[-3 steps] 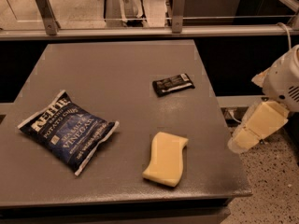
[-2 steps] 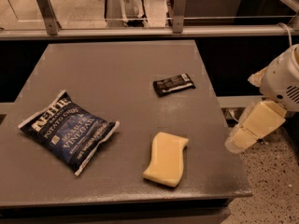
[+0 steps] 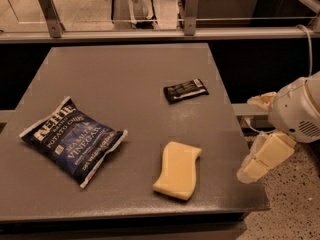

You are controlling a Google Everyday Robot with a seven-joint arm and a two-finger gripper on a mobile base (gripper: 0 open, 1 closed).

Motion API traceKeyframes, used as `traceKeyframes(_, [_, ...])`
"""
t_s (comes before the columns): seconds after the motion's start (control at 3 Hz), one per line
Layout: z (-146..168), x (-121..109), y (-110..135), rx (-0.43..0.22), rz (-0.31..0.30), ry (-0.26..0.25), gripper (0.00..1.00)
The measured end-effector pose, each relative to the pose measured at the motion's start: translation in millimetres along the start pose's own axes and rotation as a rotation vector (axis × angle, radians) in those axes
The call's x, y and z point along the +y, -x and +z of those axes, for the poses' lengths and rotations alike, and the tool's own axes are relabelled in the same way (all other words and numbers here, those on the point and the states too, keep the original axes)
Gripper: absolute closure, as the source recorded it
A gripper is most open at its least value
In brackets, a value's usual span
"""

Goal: Move sponge near rxbar chocolate

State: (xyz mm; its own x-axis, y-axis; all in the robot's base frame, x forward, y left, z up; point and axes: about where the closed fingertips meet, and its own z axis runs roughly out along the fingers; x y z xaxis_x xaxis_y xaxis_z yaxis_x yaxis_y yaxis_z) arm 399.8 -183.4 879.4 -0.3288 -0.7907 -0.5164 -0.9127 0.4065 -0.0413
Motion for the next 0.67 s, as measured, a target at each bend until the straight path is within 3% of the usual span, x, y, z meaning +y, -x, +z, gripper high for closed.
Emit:
traceKeyframes(0.33, [-0.6,4.6,8.4,-0.041,-0.08,0.015,0.0])
traceKeyframes(0.67, [-0.7,4.5,8.0,-0.038,-0.081,0.013,0.0])
